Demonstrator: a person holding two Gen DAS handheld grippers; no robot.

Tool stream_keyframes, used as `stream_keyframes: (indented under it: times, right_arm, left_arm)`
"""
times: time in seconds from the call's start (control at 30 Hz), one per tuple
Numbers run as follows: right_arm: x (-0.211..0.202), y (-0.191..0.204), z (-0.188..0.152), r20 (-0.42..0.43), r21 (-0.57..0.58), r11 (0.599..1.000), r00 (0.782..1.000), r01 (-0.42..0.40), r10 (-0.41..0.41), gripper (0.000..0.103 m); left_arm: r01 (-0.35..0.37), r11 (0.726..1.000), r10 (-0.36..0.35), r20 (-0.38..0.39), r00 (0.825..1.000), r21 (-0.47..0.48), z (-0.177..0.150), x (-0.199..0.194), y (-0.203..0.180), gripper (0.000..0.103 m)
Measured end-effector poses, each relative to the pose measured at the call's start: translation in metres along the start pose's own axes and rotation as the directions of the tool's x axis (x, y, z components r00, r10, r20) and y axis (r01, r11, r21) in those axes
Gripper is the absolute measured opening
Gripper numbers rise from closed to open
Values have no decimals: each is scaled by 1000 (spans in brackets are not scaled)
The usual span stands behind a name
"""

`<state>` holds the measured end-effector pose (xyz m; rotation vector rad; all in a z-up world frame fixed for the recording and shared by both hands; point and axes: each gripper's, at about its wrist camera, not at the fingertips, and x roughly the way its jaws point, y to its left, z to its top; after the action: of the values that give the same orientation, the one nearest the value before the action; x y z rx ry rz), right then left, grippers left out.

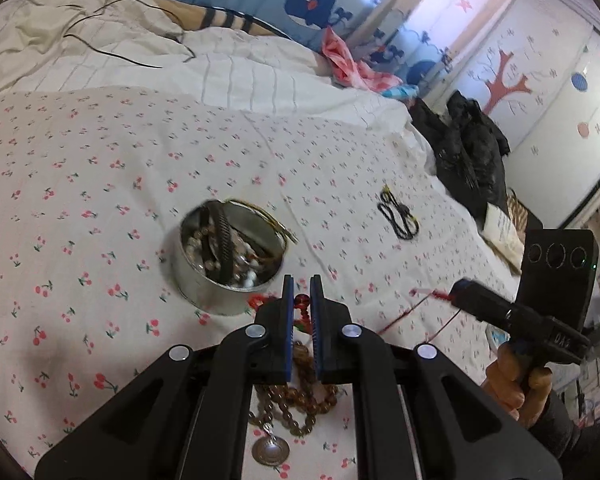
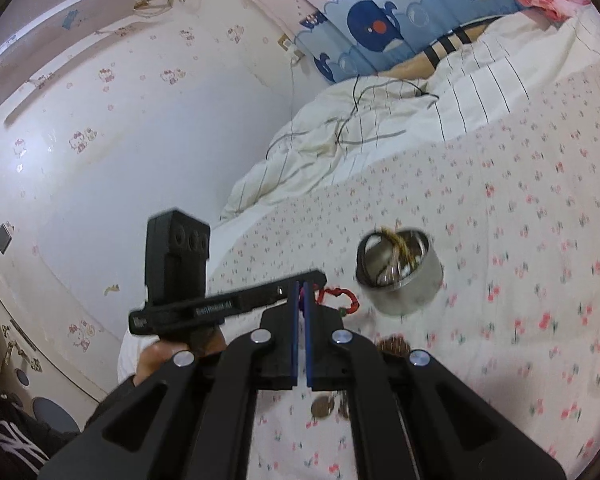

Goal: Organize jewelry
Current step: 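Carry both pieces over the silver tin and open both tools to drop them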

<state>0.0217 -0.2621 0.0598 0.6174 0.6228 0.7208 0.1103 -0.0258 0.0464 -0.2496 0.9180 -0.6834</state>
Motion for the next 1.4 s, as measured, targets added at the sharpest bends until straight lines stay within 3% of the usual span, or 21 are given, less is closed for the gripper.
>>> stream_keyframes:
  times: [0.1,0.43,0.63,0.93,1.1,1.4]
  right_arm:
    - [8,0,12,3,-11,1000,1000,-6,6,3]
    - [43,-1,42,-14,-50,999,1000,-10,9,3]
    - [62,-6,48,-14,-56,998,1000,7,-8,3]
    - [88,-31,45,-50,-25,999,998,46,-47,3]
    - [95,-43,42,-61,-8,997,995,74,-74,3]
    - [102,-53,39,-88,0,994,990,114,-113,3]
  left_arm:
    - [-22,1000,22,22,1000,-14,4,1,6,7]
    - [13,996,-5,92,996,-89,17,8,20,7]
    - [12,997,-5,98,995,-74,31,20,17,7]
    - [-60,997,62,45,997,-45,31,50,17,7]
    - [-95,993,96,7,995,-73,24,62,27,7]
    - [-139,989,140,6,990,-47,21,63,24,13]
